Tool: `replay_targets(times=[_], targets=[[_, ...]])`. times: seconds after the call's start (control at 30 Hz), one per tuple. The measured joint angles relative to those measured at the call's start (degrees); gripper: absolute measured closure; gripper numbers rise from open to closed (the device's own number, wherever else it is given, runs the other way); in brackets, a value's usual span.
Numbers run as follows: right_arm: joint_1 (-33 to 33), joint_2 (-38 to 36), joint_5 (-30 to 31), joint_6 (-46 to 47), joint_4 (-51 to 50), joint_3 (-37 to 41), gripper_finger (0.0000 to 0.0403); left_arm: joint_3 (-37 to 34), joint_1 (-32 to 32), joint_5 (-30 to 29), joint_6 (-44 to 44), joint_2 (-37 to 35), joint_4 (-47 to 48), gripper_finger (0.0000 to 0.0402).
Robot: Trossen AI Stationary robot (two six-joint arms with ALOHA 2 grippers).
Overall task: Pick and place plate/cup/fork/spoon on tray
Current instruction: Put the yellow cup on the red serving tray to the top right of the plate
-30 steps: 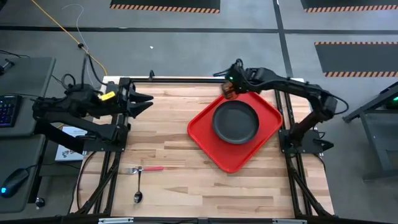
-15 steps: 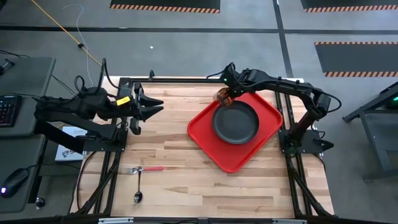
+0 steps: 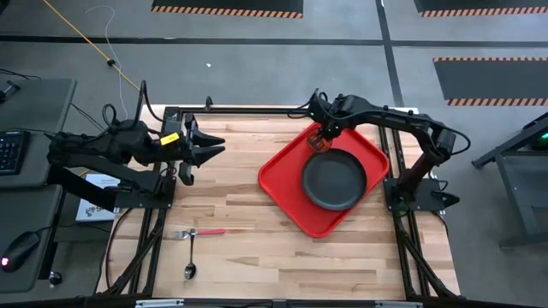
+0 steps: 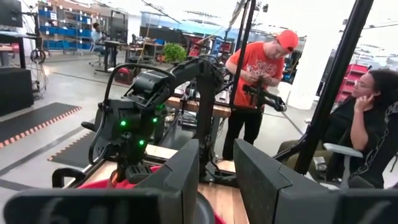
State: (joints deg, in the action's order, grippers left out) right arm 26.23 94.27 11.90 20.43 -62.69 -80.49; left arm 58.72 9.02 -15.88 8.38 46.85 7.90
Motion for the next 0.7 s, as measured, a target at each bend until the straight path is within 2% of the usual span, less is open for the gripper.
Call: replay_targets(times=[0.13, 0.3, 0.53, 0.7], targets=[[2.56, -2.29, -0.55, 0.64, 0.25, 0.0, 0.0403, 0.0, 0.01, 0.01, -0.01, 0.02, 0.0, 0.0312], [11.0, -2.97, -8.39, 2.13, -1.99, 0.0, 0.0403, 0.0, 0.02, 0.01, -0.05, 0.02, -0.12, 0.0312], [18.49, -1.03, -14.69, 3.01, -3.17, 0.0, 0.0403, 0.0, 0.02, 0.02, 0.14, 0.02, -0.13, 0.0312], [20.5, 1.04, -13.66, 3.06, -4.9, 0.0, 0.0403, 0.0, 0.01, 0.02, 1.76, 0.02, -0.63, 0.0312]])
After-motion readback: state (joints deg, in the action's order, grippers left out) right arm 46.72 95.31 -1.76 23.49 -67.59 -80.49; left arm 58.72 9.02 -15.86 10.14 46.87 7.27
